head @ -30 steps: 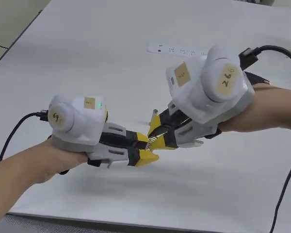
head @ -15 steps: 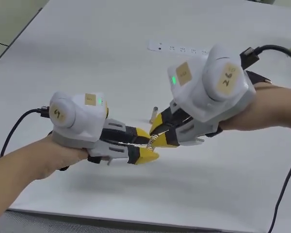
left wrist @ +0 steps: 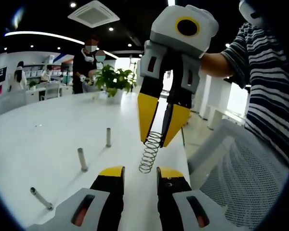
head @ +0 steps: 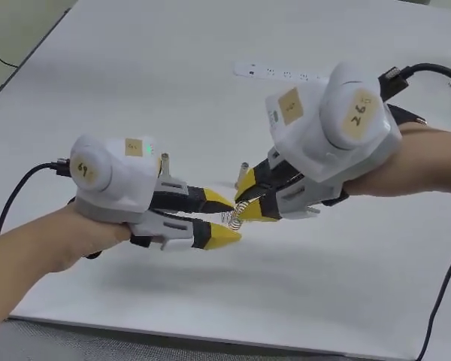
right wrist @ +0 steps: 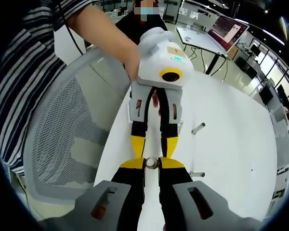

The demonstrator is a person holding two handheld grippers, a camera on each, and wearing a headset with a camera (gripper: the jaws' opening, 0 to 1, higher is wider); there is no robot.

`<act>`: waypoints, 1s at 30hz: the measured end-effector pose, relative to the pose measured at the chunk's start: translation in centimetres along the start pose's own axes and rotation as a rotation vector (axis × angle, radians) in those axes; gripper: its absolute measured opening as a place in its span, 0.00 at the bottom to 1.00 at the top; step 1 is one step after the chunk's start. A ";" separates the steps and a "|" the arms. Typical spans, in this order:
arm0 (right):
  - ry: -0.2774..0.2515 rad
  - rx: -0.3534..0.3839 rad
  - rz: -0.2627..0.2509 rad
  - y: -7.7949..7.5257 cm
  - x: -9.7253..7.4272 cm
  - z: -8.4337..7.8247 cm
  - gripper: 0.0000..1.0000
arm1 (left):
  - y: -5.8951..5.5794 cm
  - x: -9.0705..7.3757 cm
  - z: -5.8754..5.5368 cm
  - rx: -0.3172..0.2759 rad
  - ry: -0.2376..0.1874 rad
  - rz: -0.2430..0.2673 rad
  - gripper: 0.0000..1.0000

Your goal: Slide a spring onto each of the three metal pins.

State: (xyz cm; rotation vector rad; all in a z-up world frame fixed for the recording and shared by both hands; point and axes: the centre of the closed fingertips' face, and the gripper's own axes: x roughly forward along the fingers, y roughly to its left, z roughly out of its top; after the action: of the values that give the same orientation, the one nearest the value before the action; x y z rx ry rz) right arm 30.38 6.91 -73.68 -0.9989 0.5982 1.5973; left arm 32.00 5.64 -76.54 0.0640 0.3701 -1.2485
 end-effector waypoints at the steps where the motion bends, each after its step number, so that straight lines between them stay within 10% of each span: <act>1: 0.000 0.002 0.000 0.0 0.0 0.0 0.07 | 0.0 -0.2 0.0 -0.001 -0.001 0.003 0.20; 30: 0.025 0.051 -0.035 -0.4 -0.6 -2.4 0.07 | 3.7 -7.5 -1.4 -0.043 -0.012 0.189 0.53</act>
State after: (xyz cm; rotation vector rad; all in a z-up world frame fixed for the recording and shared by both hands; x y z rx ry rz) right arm 31.53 4.74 -74.34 -0.9871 0.6323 1.5332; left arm 33.12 13.99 -76.12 0.0534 0.3721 -1.0535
